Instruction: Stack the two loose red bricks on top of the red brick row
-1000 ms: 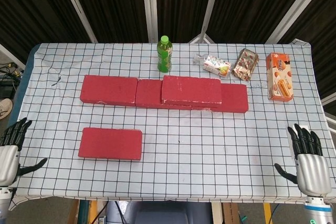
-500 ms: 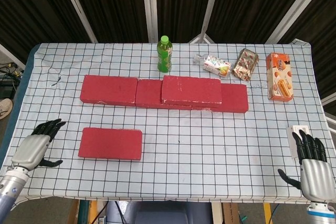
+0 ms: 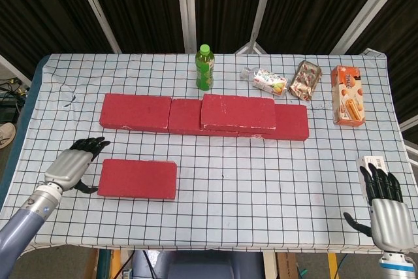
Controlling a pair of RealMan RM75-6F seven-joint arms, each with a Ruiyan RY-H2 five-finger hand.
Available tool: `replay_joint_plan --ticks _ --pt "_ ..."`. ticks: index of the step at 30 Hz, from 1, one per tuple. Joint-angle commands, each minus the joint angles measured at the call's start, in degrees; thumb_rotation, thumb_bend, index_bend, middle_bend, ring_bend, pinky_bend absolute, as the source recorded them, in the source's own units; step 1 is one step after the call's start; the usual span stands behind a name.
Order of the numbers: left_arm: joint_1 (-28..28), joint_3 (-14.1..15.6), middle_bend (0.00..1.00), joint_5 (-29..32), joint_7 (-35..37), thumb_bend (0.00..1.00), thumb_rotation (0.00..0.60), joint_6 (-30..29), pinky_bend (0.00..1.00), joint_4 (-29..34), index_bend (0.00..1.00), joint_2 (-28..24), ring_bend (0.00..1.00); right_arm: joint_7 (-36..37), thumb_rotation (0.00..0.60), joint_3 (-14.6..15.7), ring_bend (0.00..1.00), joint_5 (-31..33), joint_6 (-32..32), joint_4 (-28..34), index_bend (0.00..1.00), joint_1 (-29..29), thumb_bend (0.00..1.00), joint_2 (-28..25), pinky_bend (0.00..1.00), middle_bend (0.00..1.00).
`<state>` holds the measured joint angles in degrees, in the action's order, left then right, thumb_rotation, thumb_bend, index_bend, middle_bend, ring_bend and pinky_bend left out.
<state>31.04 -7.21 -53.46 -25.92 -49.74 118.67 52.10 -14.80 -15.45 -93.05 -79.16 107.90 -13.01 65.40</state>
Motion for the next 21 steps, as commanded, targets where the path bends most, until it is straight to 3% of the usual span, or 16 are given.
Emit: replay_joint_plan --ticks 1,12,21 --pt "2.1 0.9 0.00 2.6 -2.3 0.00 0.600 0.6 0.00 -0.9 0.00 2.8 0.00 0.0 0.600 0.4 0.00 0.6 -0.3 0.0 0.00 0.4 0.19 -0.1 0.00 0.00" --pt "5.4 3.8 0.00 5.9 -4.8 0.00 0.600 1.4 0.00 -4.1 0.00 8.3 0.00 -0.4 0.600 1.8 0.00 2.6 -1.9 0.1 0.00 2.0 0.19 -0.2 0.00 0.00" --pt "7.3 4.3 0.00 5.1 -4.8 0.00 0.600 1.3 0.00 -7.2 0.00 12.1 0.00 -0.8 0.600 2.9 0.00 4.0 -2.9 0.4 0.00 2.9 0.19 -0.3 0.00 0.00"
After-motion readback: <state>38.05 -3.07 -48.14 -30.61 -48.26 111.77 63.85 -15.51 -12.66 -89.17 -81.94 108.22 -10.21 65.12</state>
